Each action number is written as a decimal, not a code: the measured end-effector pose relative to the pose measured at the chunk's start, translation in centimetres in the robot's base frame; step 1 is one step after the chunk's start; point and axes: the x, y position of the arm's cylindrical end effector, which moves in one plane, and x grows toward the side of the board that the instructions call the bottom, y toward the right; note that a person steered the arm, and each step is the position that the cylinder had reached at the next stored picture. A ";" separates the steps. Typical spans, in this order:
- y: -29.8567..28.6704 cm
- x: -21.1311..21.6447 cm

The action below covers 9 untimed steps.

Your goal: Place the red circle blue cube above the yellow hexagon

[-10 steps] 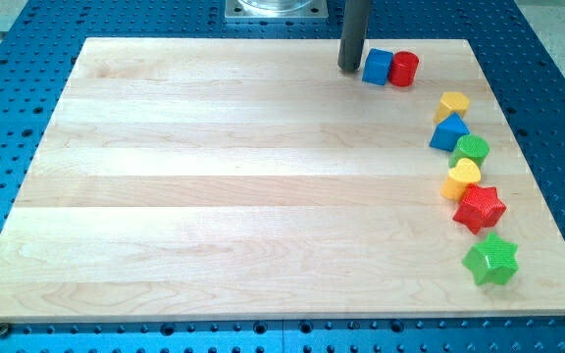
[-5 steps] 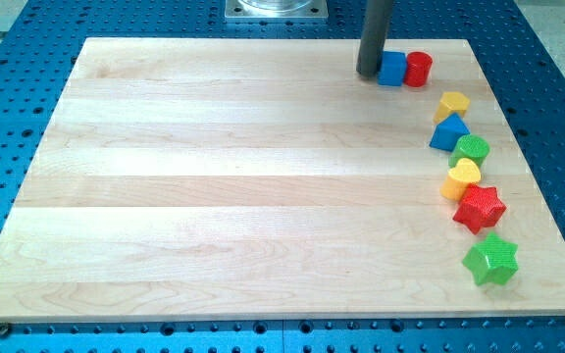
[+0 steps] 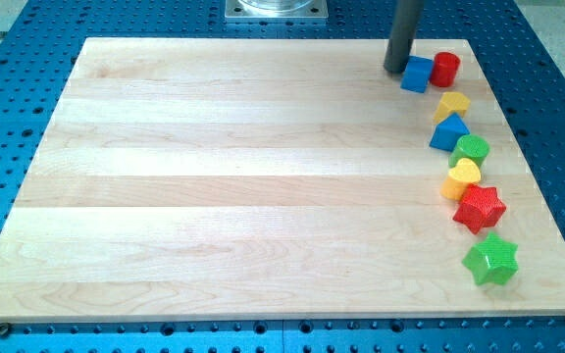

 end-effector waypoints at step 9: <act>13.9 -5.2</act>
